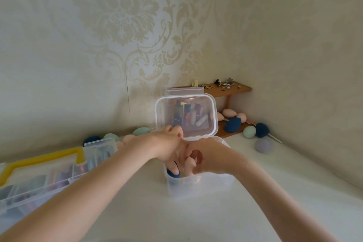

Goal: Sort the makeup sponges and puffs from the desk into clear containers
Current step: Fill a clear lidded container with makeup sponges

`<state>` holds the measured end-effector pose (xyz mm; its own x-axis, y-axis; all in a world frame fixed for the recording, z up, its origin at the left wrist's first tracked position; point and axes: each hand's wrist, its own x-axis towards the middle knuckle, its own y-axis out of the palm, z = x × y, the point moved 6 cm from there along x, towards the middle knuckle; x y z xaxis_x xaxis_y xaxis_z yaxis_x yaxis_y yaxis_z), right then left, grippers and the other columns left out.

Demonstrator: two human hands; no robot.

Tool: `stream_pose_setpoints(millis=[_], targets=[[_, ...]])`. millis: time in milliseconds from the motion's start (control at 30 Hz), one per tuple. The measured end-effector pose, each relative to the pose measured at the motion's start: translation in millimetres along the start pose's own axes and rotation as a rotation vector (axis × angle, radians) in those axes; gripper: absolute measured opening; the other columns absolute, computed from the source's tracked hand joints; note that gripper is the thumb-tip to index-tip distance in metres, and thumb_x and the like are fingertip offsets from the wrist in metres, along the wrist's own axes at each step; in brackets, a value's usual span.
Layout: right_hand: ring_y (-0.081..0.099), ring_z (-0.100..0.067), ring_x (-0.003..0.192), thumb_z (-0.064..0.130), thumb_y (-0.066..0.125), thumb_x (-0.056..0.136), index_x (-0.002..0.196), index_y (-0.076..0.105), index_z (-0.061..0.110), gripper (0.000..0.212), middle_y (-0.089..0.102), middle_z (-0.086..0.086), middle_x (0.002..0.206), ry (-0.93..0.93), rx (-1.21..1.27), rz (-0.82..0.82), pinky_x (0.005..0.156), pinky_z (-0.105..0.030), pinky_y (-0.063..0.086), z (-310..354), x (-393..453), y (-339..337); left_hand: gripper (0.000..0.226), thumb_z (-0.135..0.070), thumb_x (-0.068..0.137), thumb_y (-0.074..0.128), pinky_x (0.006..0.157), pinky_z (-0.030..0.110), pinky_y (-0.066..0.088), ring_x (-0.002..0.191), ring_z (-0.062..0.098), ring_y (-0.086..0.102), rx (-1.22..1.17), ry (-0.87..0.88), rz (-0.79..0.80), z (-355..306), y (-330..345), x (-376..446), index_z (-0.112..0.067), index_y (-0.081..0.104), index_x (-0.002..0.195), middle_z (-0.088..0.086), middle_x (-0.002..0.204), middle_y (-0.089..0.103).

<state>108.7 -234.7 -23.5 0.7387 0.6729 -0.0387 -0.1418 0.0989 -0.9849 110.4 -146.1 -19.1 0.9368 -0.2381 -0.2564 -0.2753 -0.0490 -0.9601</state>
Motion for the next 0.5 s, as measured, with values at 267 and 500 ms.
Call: stream_pose_setpoints(millis=[267, 500], targets=[[0.056, -0.019, 0.084, 0.027, 0.059, 0.081, 0.089, 0.058, 0.021, 0.010, 0.066, 0.000, 0.093, 0.071, 0.027, -0.084, 0.082, -0.029, 0.041, 5.4, -0.3, 1.1, 0.049, -0.050, 0.071, 0.071, 0.098, 0.036, 0.042, 0.117, 0.017, 0.027, 0.087, 0.056, -0.018, 5.0, 9.0, 6.6, -0.029, 0.052, 0.110, -0.003, 0.122, 0.029], [0.065, -0.006, 0.072, 0.013, 0.054, 0.090, 0.094, 0.074, 0.015, 0.020, 0.071, 0.001, 0.085, 0.097, 0.346, -0.015, 0.069, -0.013, 0.048, -19.8, -0.3, -12.0, 0.056, -0.058, 0.073, 0.061, 0.093, 0.043, 0.044, 0.115, 0.024, 0.029, 0.124, 0.043, -0.071, 1.3, 13.1, 13.5, -0.042, 0.042, 0.123, 0.001, 0.121, 0.031]])
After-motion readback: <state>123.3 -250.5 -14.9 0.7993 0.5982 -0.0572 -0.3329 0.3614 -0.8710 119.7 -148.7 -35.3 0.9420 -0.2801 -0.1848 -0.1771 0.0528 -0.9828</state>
